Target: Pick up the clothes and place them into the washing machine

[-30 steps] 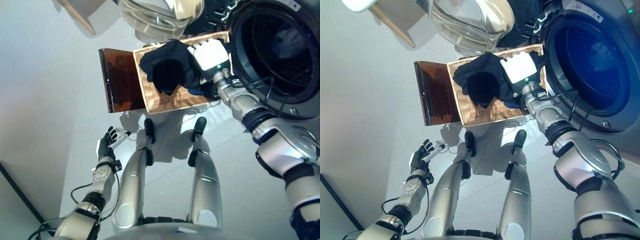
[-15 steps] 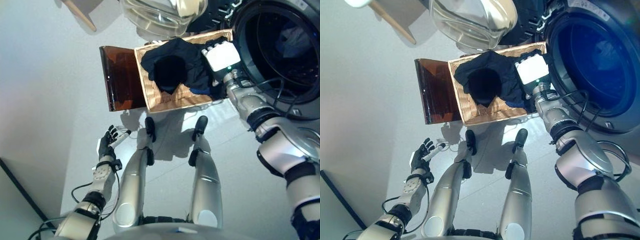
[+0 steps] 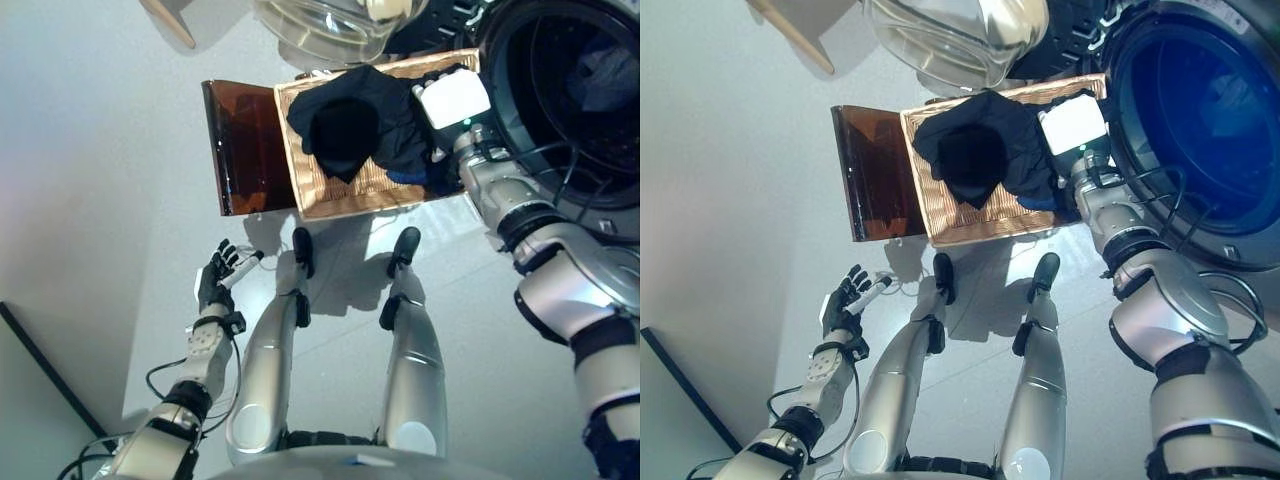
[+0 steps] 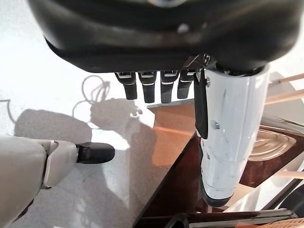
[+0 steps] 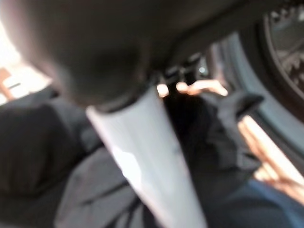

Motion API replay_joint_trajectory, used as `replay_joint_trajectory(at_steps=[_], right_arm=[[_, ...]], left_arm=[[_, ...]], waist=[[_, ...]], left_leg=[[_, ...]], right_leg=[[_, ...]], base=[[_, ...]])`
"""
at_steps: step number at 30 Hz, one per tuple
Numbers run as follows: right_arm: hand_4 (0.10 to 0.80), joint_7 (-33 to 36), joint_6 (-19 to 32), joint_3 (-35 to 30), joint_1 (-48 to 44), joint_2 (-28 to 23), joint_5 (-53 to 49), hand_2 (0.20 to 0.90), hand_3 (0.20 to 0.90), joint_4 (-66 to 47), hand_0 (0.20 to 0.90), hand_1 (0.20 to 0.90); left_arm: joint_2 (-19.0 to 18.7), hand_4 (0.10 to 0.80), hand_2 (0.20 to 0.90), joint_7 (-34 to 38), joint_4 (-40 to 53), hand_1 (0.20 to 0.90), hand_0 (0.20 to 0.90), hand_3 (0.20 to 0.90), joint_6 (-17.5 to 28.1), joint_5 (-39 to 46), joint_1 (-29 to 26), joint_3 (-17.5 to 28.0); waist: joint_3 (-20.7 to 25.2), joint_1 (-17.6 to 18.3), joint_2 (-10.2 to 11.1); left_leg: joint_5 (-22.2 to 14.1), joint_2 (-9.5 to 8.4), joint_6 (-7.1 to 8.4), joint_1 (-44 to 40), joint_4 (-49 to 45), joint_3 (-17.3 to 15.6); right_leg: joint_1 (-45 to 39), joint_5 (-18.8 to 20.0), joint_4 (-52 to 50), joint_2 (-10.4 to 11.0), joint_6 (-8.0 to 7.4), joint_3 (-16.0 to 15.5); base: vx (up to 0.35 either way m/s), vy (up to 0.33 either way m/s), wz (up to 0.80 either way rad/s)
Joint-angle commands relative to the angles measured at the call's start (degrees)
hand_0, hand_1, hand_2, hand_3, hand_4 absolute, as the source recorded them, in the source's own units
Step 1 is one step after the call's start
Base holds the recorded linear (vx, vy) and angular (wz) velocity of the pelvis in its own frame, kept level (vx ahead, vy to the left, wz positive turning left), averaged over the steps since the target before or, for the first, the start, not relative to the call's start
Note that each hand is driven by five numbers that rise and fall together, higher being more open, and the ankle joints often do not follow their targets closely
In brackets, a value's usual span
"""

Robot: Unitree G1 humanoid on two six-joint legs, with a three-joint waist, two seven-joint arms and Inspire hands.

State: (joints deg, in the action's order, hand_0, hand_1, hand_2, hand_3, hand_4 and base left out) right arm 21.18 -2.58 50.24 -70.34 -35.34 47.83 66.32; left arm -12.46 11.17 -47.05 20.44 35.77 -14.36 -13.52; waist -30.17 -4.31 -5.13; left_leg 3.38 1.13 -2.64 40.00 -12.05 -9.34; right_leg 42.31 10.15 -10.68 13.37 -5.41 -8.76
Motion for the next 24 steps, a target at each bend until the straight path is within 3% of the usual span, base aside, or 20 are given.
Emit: replay_joint_trajectory(at_steps=[1, 4, 5, 6, 7, 24], right_arm=[[0.8, 1.97, -1.37, 2.7, -11.08, -4.3, -2.41, 0.9, 0.9, -0.55, 0.9, 0.9], [0.8, 1.82, -1.3, 2.6, -11.72, -4.55, -2.82, 0.9, 0.9, -0.77, 0.9, 0.9], [0.475, 1.75, -1.34, 2.8, -12.0, -4.63, -2.82, 0.444, 0.444, -0.5, 0.444, 0.444], [0.41, 1.75, -1.33, 2.81, -12.02, -4.62, -2.83, 0.354, 0.354, -0.48, 0.354, 0.354], [0.3, 1.88, -1.43, 2.92, -12.08, -4.87, -2.58, 0.2, 0.2, -0.74, 0.2, 0.2], [0.3, 3.47, -1.21, 2.56, -12.45, -6.28, -2.51, 0.2, 0.2, -1.39, 0.2, 0.2]], left_arm=[[-4.36, 0.8, 0.9, -0.13, 6.09, 0.9, 0.9, 0.9, 3.03, 1.9, 4.95, 1.48], [-4.75, 0.8, 0.9, -0.26, 7.84, 0.9, 0.9, 0.9, 3.19, 2.23, 5.48, 1.7], [-4.99, 0.8, 0.9, -0.4, 8.77, 0.9, 0.9, 0.9, 3.23, 2.34, 5.78, 1.84], [-4.99, 0.8, 0.9, -0.38, 8.81, 0.9, 0.9, 0.9, 3.21, 2.33, 5.79, 1.85], [-5.05, 0.8, 0.9, -0.46, 9.2, 0.9, 0.9, 0.9, 3.15, 2.28, 5.92, 2.0], [-6.15, 0.8, 0.9, -0.63, 10.48, 0.9, 0.9, 0.9, 3.68, 1.38, 6.39, 2.57]], waist=[[0.39, -1.39, -3.18], [0.38, -1.55, -3.29], [0.37, -1.71, -3.38], [0.37, -1.71, -3.36], [0.37, -1.73, -3.39], [0.38, -1.99, -3.64]], left_leg=[[3.41, -0.86, 5.91, 3.16, 3.36, 2.03], [3.24, -0.8, 5.82, 4.4, 2.79, 1.91], [3.11, -0.78, 5.76, 5.24, 2.28, 1.98], [3.09, -0.78, 5.75, 5.28, 2.23, 1.97], [3.08, -0.75, 5.79, 5.5, 2.15, 1.88], [2.81, -0.83, 5.5, 6.42, 1.04, 1.97]], right_leg=[[2.9, -8.59, -11.61, -0.06, -1.5, -0.03], [4.17, -8.73, -12.4, -0.01, -1.36, 0.13], [4.96, -8.8, -12.86, 0.03, -1.32, 0.16], [5.01, -8.81, -12.9, 0.03, -1.32, 0.18], [5.26, -8.84, -13.03, 0.08, -1.31, 0.13], [6.67, -9.23, -14.87, 0.28, -1.22, 0.23]], base=[[0.0, 0.0, 0.0], [0.0, 0.0, 0.0], [0.0, 0.0, 0.0], [0.0, 0.0, 0.0], [0.0, 0.0, 0.0], [0.0, 0.0, 0.0]])
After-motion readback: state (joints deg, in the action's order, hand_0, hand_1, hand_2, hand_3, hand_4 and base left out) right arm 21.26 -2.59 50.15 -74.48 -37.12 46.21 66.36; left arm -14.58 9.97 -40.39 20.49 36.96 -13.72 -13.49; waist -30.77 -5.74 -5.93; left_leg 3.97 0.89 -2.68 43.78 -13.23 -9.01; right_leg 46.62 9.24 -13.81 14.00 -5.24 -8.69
